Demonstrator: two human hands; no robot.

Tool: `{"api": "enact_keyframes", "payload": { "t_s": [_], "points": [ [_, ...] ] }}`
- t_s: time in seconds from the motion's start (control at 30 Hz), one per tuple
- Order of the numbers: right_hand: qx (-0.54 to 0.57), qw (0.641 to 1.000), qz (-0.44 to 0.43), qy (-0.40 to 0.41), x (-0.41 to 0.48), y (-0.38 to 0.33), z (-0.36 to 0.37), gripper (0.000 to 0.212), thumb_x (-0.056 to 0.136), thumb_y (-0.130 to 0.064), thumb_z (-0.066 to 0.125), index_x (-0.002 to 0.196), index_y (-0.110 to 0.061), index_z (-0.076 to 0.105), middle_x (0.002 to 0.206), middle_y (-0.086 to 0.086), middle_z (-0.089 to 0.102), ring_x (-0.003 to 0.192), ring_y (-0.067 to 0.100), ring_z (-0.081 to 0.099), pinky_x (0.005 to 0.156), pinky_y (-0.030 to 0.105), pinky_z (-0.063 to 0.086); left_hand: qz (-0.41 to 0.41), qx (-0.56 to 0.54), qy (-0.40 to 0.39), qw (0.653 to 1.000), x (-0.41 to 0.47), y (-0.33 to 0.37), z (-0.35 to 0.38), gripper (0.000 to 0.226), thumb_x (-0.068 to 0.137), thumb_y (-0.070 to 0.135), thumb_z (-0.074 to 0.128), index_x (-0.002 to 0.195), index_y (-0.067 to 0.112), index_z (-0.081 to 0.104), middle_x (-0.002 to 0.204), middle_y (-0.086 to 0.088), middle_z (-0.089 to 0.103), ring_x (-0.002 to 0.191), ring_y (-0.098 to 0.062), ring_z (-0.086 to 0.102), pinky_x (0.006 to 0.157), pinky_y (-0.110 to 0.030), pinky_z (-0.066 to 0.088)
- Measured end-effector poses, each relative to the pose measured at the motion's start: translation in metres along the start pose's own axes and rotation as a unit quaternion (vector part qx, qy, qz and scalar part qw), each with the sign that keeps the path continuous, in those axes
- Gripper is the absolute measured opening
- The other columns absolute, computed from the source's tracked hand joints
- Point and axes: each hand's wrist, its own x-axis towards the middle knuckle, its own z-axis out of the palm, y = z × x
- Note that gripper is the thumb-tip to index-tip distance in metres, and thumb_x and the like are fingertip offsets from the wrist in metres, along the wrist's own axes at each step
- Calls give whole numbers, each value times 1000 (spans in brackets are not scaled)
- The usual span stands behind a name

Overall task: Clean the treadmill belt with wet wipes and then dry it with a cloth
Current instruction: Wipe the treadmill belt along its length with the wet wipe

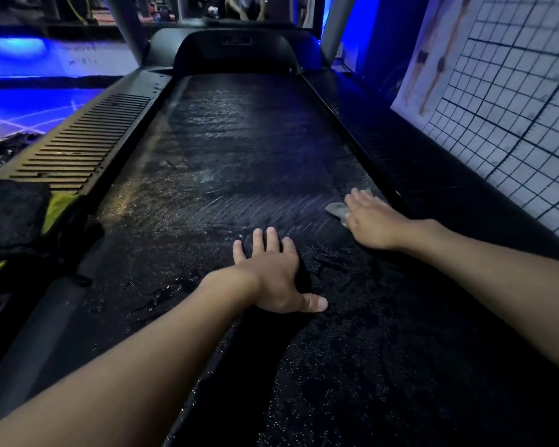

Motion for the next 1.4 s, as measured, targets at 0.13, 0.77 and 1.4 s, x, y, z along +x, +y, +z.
{"api": "enact_keyframes", "payload": {
  "t_s": [0.13, 0.77, 1.4],
  "points": [
    [3, 998, -58, -19, -12, 8, 7, 58, 108, -31, 19, 158, -6, 4, 165, 9, -5, 153, 25, -6, 121, 36, 0, 2, 0, 1, 1000, 0, -1, 0, 127, 73, 80, 54, 152, 9, -15, 157, -16, -27, 144, -35, -27, 115, -62, -10],
    [42, 983, 179, -11, -31, 9, 16, 77, 89, -40, 13, 155, 0, 10, 160, 26, 6, 150, 37, 0, 122, 49, 9, 12, -18, 23, 999, -10, -2, 3, 119, 77, 79, 50, 154, 13, -11, 159, -13, -23, 146, -31, -25, 117, -57, -10],
    [-43, 994, -87, -39, -69, -22, 15, 63, 107, -41, 13, 156, -11, -12, 163, 5, -21, 149, 16, -22, 121, 32, -12, -63, -38, 25, 997, -6, 2, 3, 121, 75, 72, 62, 155, 17, -10, 158, -23, -20, 145, -43, -17, 120, -53, -2]
  ]
}}
